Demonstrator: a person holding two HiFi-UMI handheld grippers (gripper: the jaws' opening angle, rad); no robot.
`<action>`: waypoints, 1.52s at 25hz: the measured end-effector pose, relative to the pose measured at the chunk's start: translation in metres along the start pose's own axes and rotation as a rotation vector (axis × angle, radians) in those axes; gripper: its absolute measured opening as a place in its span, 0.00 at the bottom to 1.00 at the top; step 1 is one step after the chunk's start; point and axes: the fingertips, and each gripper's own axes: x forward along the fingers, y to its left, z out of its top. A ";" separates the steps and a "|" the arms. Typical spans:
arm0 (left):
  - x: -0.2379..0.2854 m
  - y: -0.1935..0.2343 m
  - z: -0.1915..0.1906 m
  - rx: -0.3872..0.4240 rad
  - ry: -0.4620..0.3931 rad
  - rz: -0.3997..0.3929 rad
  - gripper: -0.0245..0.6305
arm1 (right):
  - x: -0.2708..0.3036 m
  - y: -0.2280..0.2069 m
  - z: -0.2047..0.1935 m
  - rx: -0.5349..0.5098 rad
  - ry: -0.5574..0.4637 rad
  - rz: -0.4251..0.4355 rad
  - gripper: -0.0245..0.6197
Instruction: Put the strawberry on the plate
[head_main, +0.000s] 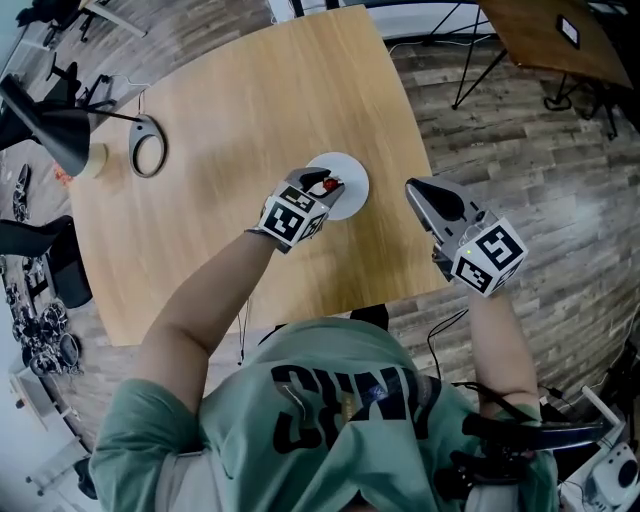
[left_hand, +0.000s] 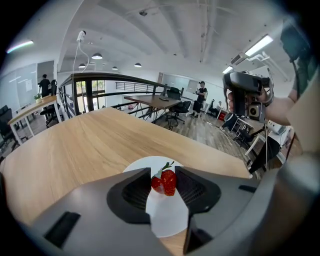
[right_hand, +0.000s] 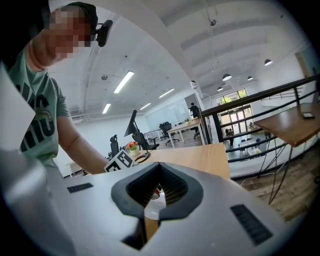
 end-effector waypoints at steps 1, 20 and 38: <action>0.003 0.000 -0.001 0.004 0.006 0.000 0.27 | -0.002 -0.001 -0.002 0.003 0.002 -0.003 0.05; 0.009 -0.009 0.002 0.009 0.010 0.032 0.33 | -0.037 -0.001 -0.011 0.036 -0.018 -0.045 0.05; -0.239 -0.008 0.080 -0.116 -0.438 0.079 0.33 | -0.013 0.071 0.069 -0.054 -0.082 -0.025 0.05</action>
